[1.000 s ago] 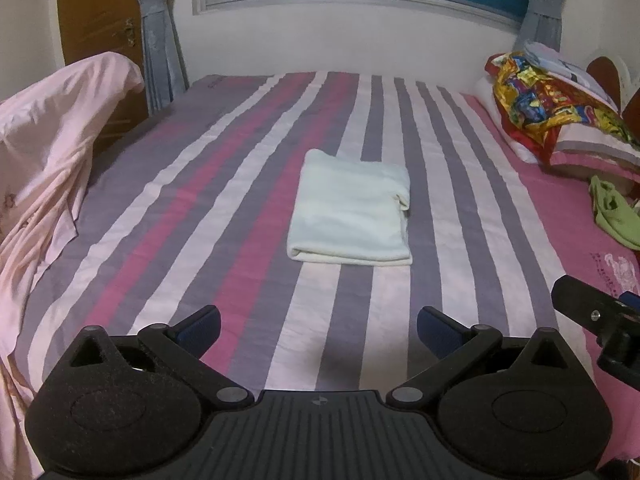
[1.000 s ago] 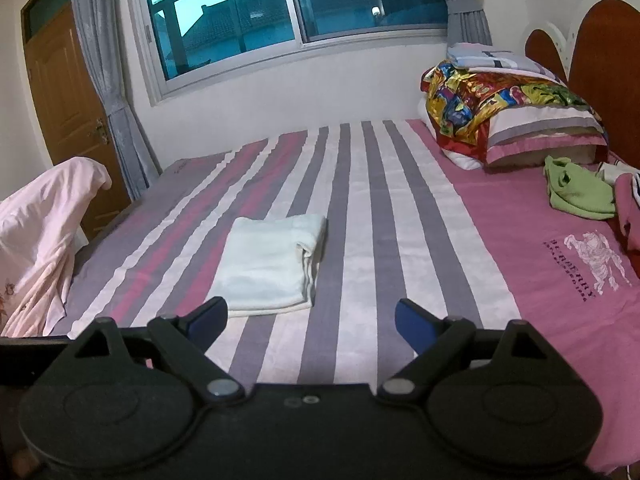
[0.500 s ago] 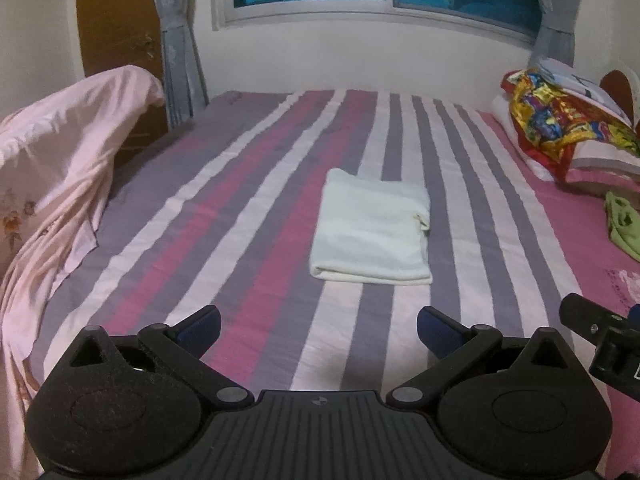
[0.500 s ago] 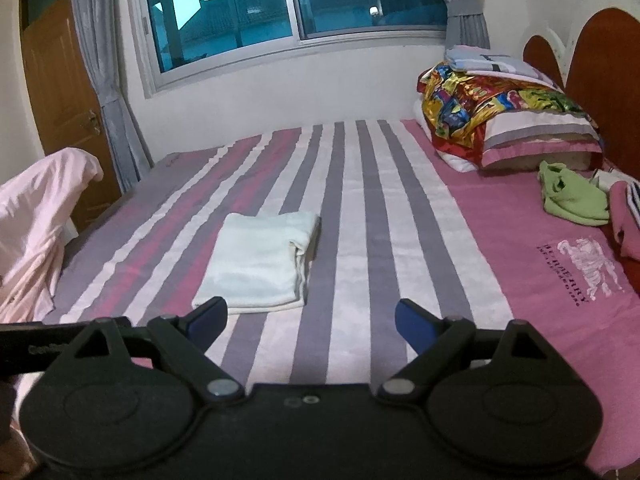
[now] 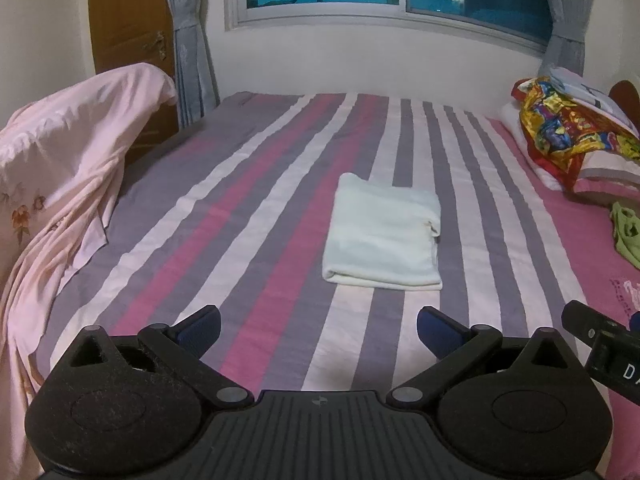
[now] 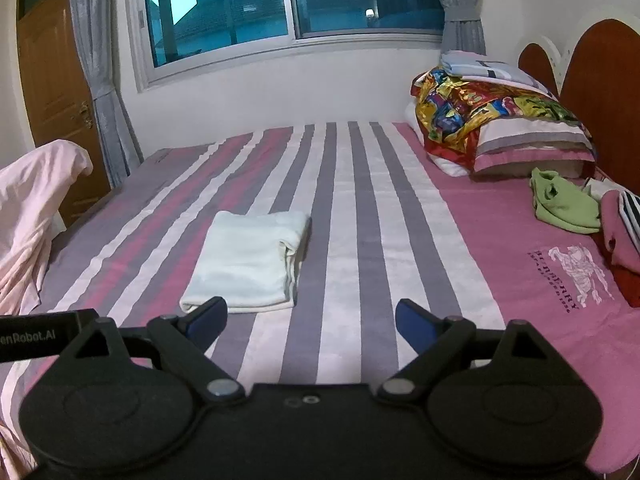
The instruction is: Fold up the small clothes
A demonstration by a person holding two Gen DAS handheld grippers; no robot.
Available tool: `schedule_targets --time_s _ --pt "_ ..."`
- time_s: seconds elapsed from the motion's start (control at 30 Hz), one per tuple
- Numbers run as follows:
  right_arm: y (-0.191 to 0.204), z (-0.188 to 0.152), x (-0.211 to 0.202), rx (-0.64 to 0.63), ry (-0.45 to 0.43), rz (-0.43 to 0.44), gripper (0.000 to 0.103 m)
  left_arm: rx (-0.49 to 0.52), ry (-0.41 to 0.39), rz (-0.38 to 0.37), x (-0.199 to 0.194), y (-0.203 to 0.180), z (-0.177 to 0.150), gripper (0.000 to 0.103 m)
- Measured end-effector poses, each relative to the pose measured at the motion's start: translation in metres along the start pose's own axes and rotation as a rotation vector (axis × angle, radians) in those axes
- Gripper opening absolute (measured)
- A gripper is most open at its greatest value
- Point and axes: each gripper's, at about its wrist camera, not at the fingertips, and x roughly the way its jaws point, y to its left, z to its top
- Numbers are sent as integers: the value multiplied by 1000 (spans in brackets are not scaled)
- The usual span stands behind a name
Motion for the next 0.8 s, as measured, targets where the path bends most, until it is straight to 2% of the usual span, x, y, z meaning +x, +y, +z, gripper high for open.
schedule_targets --time_s 0.47,0.8 --pt "5 -3 9 -10 18 -6 91 12 19 5 10 1 -2 103" --pt "6 -3 22 -15 45 4 91 62 -1 -31 21 -3 -3 103"
